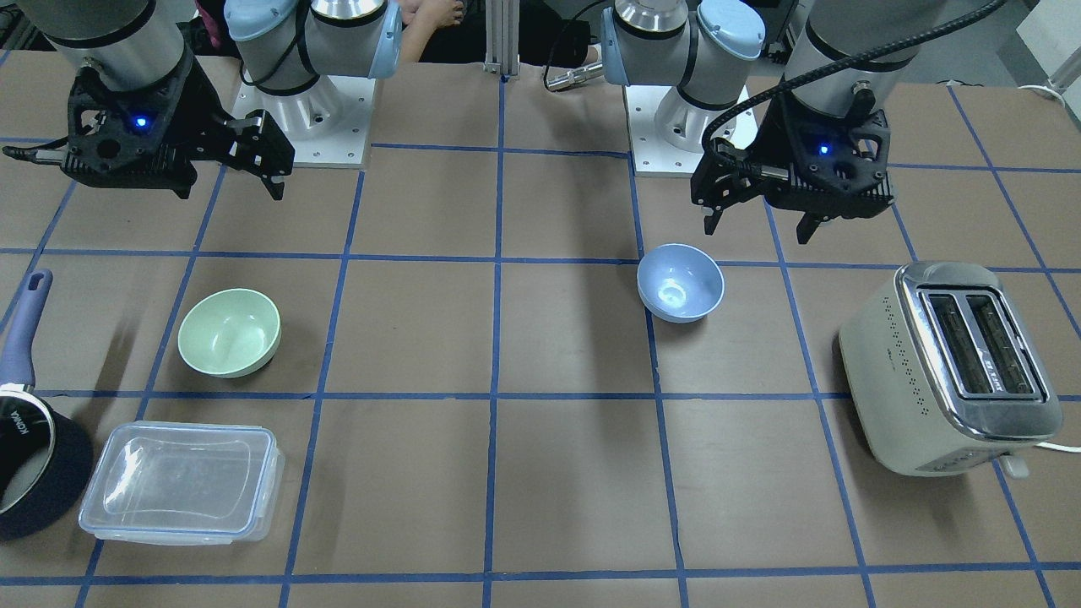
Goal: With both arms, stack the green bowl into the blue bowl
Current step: 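Lower right gripper to green bowl while left gripper nears blue bowl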
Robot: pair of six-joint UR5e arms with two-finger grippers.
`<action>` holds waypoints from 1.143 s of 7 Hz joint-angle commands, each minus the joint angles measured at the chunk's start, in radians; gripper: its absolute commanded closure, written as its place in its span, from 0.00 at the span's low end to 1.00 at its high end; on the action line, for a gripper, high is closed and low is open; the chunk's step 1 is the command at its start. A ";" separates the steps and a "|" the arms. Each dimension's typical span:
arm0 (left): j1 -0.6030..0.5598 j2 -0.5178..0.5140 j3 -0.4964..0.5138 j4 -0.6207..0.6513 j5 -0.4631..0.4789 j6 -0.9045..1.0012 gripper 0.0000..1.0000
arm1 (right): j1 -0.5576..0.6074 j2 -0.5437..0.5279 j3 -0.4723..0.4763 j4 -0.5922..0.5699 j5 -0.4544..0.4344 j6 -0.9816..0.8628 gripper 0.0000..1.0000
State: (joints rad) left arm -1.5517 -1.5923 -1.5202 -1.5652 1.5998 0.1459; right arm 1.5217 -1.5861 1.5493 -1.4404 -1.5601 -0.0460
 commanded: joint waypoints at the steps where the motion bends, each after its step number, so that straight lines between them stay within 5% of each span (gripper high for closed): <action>1: 0.001 0.005 0.003 0.007 0.006 0.006 0.00 | 0.000 0.000 0.000 0.000 0.000 0.000 0.00; 6: 0.001 0.009 -0.006 0.039 -0.003 -0.008 0.00 | 0.000 0.008 0.000 -0.012 -0.012 0.000 0.00; 8: -0.004 0.009 -0.014 0.037 -0.004 -0.014 0.00 | -0.159 0.030 0.006 -0.060 -0.012 -0.020 0.00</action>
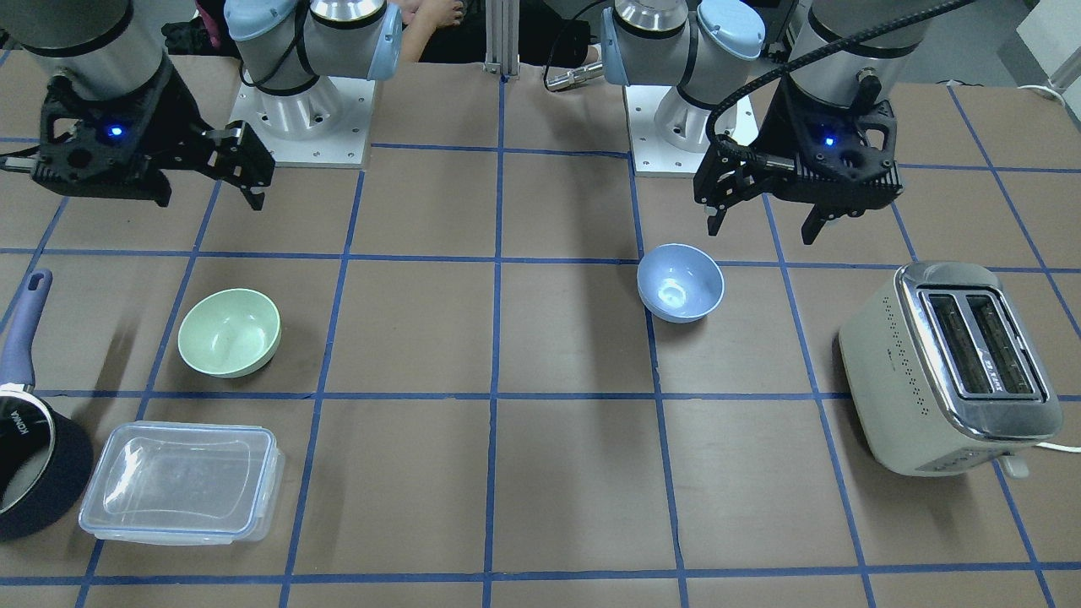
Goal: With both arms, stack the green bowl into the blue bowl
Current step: 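Lower right gripper to green bowl while left gripper nears blue bowl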
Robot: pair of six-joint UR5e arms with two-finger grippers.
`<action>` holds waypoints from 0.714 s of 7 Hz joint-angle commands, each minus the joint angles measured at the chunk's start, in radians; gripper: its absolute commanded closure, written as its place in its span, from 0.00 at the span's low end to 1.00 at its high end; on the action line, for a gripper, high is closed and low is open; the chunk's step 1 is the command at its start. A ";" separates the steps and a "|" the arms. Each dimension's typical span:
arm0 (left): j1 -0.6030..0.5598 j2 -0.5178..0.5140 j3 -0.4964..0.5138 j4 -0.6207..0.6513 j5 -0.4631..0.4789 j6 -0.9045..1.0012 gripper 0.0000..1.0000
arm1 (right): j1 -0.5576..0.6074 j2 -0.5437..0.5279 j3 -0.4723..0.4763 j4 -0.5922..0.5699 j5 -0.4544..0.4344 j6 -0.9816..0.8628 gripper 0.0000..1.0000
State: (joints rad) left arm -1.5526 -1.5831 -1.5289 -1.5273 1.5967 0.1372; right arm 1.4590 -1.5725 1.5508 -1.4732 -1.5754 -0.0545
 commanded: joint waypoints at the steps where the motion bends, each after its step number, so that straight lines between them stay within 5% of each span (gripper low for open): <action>1: -0.012 -0.017 -0.011 -0.004 0.000 -0.028 0.00 | -0.179 0.064 0.032 -0.036 0.005 -0.075 0.00; 3: -0.030 0.015 -0.171 0.002 0.002 -0.125 0.00 | -0.259 0.117 0.145 -0.189 0.006 -0.129 0.00; 5: -0.064 -0.021 -0.403 0.233 -0.021 -0.235 0.00 | -0.311 0.159 0.277 -0.361 0.014 -0.232 0.00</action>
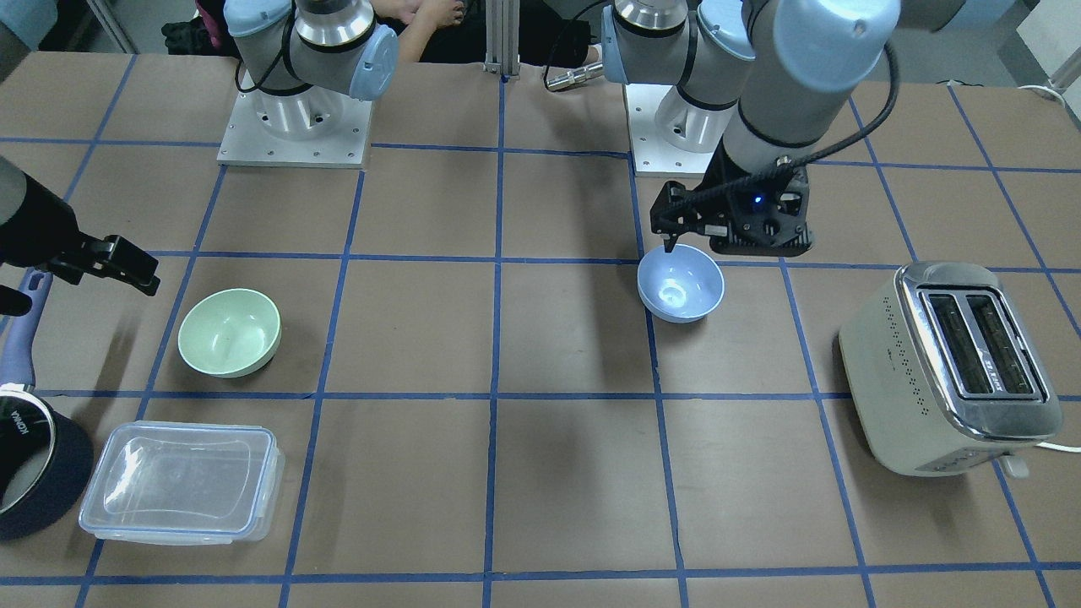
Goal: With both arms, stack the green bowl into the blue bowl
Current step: 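Grasp green bowl rim with right gripper while left grasps blue bowl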
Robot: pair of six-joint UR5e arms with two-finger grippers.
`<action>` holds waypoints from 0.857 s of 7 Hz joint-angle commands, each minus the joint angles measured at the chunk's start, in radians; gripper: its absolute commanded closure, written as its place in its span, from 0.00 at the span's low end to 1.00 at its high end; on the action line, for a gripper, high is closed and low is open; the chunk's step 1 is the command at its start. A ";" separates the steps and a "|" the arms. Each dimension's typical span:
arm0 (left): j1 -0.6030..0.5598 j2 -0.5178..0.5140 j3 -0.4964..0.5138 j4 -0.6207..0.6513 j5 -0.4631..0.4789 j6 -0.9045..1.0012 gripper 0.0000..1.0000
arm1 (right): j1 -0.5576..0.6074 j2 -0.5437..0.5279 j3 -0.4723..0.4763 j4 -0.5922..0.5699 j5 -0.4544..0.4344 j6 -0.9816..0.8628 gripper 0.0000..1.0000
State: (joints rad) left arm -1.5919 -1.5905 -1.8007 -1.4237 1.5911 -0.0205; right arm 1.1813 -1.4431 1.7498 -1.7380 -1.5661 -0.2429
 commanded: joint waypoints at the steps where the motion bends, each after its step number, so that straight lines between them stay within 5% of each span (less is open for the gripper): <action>1: -0.037 -0.025 -0.228 0.220 -0.016 -0.085 0.00 | -0.035 0.058 0.123 -0.168 0.005 -0.049 0.00; 2: -0.040 -0.041 -0.309 0.335 -0.014 -0.091 0.00 | -0.035 0.082 0.160 -0.193 0.005 -0.050 0.00; 5: -0.045 -0.103 -0.420 0.422 -0.008 -0.088 0.00 | -0.035 0.150 0.238 -0.311 0.005 -0.050 0.00; 6: -0.057 -0.103 -0.421 0.424 -0.007 -0.102 0.24 | -0.035 0.158 0.250 -0.342 0.005 -0.050 0.06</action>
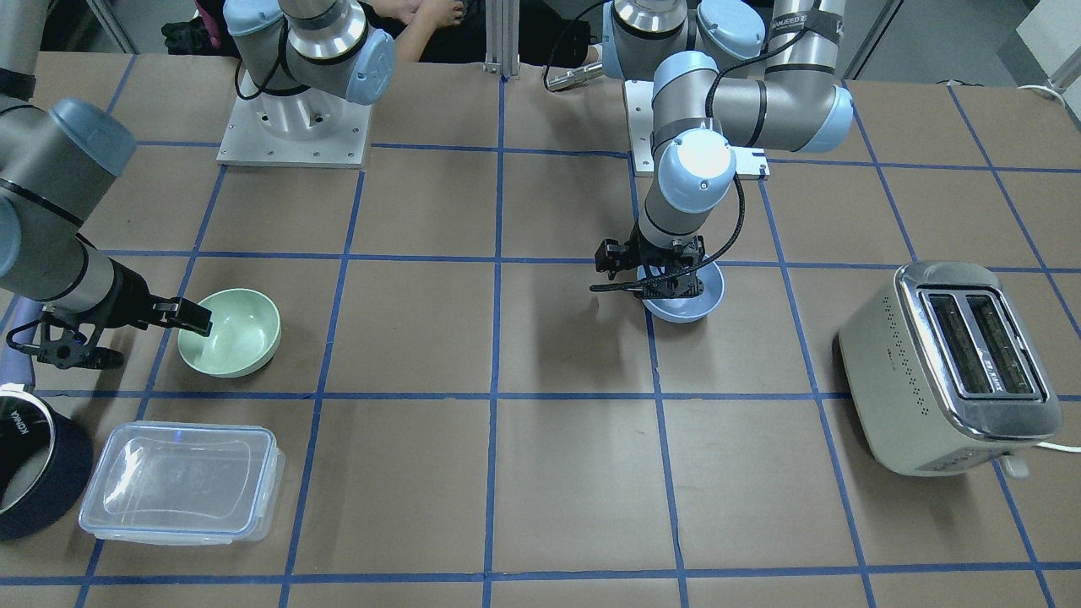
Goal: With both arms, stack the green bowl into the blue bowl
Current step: 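Grasp green bowl rim with right gripper while left grasps blue bowl, then lift blue bowl with left gripper while right gripper lifts green bowl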
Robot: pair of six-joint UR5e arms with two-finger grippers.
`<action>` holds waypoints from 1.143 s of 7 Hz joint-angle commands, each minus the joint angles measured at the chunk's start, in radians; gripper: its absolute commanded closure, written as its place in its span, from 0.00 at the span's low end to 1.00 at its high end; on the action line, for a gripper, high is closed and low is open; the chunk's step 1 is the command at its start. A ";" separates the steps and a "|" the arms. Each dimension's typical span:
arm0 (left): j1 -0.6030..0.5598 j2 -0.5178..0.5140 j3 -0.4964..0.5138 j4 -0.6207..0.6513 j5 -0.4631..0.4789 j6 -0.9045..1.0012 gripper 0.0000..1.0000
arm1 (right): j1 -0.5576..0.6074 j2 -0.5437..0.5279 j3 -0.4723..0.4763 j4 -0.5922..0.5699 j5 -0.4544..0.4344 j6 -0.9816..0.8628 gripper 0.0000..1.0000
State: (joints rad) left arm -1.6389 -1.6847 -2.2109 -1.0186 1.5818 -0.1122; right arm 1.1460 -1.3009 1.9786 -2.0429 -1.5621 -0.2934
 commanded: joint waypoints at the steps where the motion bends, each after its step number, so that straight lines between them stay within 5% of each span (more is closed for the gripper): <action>1: -0.013 -0.010 -0.010 0.018 -0.005 -0.036 0.58 | 0.000 0.017 0.025 -0.034 0.000 -0.001 0.40; 2: -0.015 -0.010 -0.003 0.018 -0.003 -0.043 1.00 | 0.000 0.017 0.023 -0.025 -0.007 -0.003 0.98; 5: -0.035 0.003 0.035 0.093 -0.009 -0.104 1.00 | -0.002 0.006 0.017 -0.019 -0.007 -0.003 1.00; 8: -0.265 -0.109 0.482 -0.112 -0.046 -0.271 1.00 | -0.002 -0.026 -0.110 0.178 -0.004 -0.004 1.00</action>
State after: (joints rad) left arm -1.8390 -1.7348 -1.9118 -1.0229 1.5455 -0.2952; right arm 1.1444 -1.3102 1.9385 -1.9740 -1.5679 -0.2968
